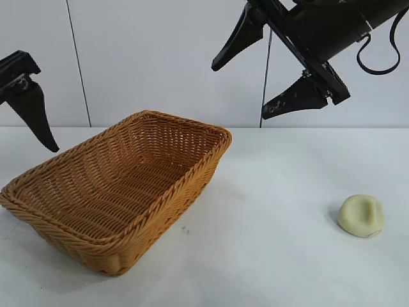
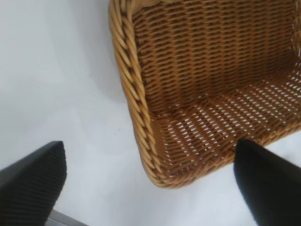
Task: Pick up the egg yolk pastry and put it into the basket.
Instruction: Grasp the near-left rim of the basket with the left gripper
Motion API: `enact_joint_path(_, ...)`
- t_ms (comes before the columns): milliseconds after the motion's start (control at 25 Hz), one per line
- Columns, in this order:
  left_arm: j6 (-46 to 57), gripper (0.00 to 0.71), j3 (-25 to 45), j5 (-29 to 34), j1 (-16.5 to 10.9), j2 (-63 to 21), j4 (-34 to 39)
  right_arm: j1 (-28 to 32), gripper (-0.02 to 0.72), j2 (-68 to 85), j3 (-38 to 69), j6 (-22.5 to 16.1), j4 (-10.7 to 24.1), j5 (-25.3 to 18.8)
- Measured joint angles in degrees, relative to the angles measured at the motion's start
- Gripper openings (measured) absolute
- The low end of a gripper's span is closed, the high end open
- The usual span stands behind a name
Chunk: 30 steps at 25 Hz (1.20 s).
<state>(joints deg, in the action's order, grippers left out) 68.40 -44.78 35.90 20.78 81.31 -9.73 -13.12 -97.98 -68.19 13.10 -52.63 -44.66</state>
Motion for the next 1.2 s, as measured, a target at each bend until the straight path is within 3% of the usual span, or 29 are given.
enact_joint_path(640,0.1,0.692,0.0,-10.92,0.0,16.14,-1.54,0.0,0.644,0.0,0.0,0.0,0.18,0.04)
enact_joint_path(920,-0.81,0.692,0.0,-13.45,0.0,18.85,-2.83,0.0,0.644,0.0,0.0,0.0,0.19,0.17)
enact_joint_path(1000,-0.87,0.64,0.0,-13.6,0.0,18.85,-2.88,0.0,0.644,0.0,0.0,0.0,0.19,0.23)
enact_joint_path(1080,-0.87,0.529,0.0,-13.6,0.0,18.85,-2.88,0.0,0.644,0.0,0.0,0.0,0.19,0.23)
enact_joint_path(1200,-0.87,0.283,0.0,-13.6,0.0,18.85,-2.88,0.0,0.644,0.0,0.0,0.0,0.27,0.23)
